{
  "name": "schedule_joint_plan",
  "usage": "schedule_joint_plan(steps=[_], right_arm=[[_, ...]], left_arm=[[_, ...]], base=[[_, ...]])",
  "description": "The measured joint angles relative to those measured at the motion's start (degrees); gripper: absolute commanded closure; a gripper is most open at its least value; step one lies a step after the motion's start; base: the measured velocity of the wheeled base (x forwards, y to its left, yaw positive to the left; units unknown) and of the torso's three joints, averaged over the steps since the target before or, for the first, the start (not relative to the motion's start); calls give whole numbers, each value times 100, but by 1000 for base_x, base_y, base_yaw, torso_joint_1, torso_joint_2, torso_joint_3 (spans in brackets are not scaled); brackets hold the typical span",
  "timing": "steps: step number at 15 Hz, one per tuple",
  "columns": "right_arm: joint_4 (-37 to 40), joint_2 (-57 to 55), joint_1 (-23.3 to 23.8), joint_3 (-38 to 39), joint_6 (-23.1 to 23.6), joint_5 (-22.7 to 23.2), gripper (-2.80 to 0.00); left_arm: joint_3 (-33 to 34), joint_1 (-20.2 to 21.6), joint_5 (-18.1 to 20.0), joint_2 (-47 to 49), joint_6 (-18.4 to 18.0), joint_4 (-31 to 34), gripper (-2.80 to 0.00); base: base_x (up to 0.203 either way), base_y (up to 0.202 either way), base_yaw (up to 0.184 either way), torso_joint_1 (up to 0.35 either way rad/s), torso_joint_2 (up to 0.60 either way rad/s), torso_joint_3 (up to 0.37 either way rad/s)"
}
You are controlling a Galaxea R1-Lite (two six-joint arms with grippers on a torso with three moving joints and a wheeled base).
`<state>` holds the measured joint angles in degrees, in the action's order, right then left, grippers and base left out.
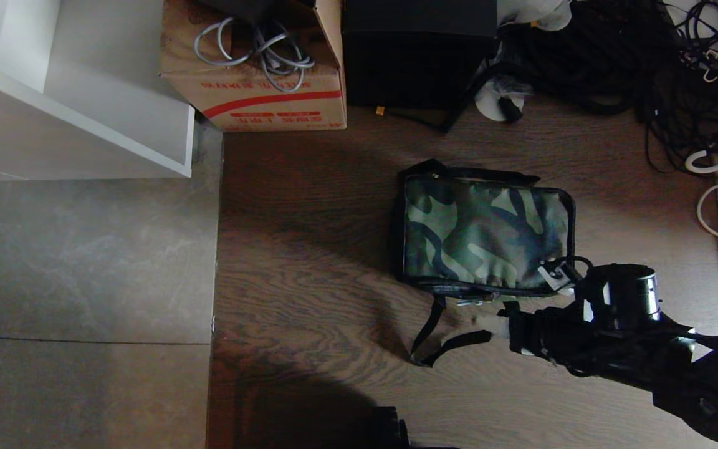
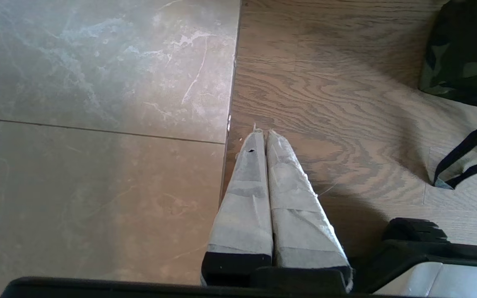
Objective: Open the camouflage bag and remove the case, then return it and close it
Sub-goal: Open the top of the storage box
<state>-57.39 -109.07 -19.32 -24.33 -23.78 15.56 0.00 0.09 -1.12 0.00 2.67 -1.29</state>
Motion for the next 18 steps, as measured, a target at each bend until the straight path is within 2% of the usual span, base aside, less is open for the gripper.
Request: schedule_joint_plan(steps=[3, 6, 9, 18], right_arm=[[-507, -596, -110, -108, 580, -264, -280], [-570, -1036, 6, -372, 750, -321, -280], [-597, -1319, 185, -631, 1239, -368, -280], [-1134, -1734, 191, -1196, 774, -517, -280]], left_arm=[[0, -2, 0, 0, 0, 0, 0], [0, -2, 0, 0, 0, 0, 0], [0, -2, 0, 0, 0, 0, 0], [0, -2, 2, 0, 0, 0, 0]], base=[[0, 0, 0, 0, 0, 0], [0, 0, 0, 0, 0, 0], [0, 0, 0, 0, 0, 0], [0, 0, 0, 0, 0, 0]])
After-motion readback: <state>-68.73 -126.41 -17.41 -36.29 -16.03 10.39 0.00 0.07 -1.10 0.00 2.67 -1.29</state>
